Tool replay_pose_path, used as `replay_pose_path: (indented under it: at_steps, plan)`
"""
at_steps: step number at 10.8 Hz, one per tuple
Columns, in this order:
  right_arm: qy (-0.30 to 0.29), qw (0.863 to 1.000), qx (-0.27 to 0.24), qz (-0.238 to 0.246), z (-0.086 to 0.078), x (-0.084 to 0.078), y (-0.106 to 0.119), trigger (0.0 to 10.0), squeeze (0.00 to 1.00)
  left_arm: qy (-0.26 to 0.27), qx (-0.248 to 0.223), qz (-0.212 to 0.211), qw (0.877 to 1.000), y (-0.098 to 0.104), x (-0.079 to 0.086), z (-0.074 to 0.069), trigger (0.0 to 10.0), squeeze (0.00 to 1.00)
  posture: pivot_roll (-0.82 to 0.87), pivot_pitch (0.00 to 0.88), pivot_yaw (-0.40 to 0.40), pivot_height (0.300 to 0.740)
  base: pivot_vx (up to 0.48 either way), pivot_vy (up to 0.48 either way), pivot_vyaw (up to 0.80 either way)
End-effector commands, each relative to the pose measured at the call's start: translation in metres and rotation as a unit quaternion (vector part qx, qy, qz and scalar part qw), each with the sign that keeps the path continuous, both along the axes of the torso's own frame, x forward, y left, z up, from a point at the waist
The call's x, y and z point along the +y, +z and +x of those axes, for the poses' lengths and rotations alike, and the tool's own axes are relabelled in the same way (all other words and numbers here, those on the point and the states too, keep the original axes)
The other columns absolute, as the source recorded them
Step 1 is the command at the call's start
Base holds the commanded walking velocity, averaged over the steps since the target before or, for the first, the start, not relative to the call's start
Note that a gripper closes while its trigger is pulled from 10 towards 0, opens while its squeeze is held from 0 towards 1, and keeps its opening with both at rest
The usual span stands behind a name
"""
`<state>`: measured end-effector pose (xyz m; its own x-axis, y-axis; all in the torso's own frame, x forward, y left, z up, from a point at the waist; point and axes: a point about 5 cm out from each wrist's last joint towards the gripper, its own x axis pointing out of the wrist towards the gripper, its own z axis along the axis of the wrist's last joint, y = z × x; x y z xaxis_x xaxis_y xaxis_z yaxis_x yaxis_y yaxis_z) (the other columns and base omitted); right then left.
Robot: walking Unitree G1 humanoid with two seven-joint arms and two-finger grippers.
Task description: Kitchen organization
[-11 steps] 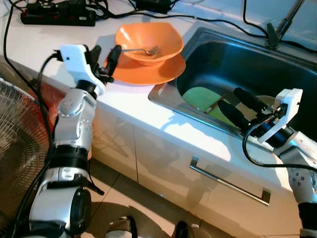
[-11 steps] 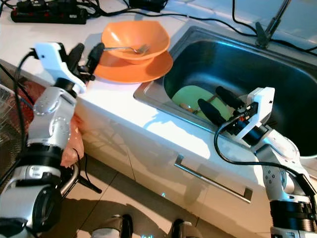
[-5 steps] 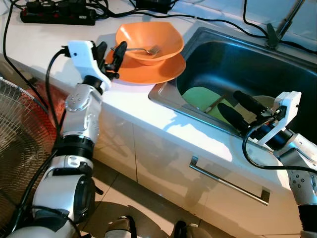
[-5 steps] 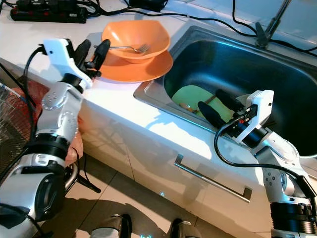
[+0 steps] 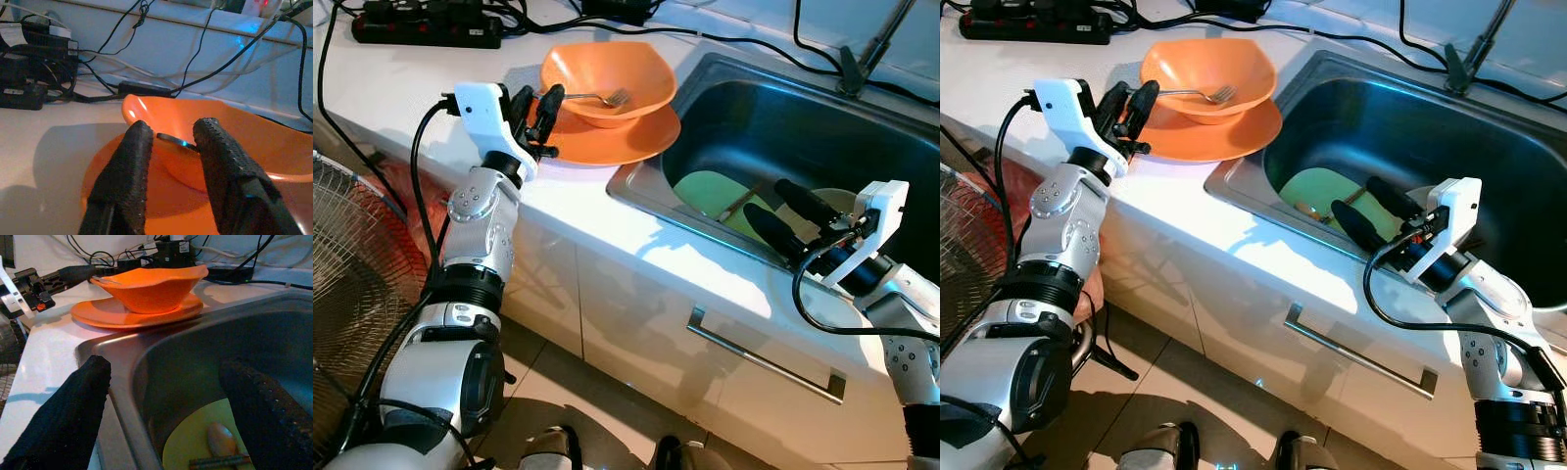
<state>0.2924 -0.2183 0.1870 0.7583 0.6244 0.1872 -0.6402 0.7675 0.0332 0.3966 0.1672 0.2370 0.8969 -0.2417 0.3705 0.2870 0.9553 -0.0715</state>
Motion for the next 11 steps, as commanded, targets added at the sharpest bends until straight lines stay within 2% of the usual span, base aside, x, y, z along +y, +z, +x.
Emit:
replay_pose_path:
  at_steps: [1,5,11]
  plan:
    - [-0.002,1.000,0.000,-0.008,-0.002,-0.002,0.001,10.0,0.00,-0.013,-0.012,0.007,1.000,0.008,-0.007,0.002,0.0,0.00,0.01,0.181,-0.065,0.740,0.000,0.000,0.00]
    - [-0.002,1.000,0.002,-0.009,-0.002,-0.002,0.000,10.0,0.00,-0.017,-0.015,0.005,1.000,0.009,-0.010,0.003,0.0,0.00,0.01,0.179,-0.067,0.740,0.000,0.000,0.00]
    - [-0.003,1.000,-0.001,-0.010,0.001,-0.001,0.001,10.0,0.00,-0.028,-0.039,0.002,0.999,0.020,-0.016,0.002,0.0,0.00,0.01,0.173,-0.068,0.740,0.000,0.000,0.00]
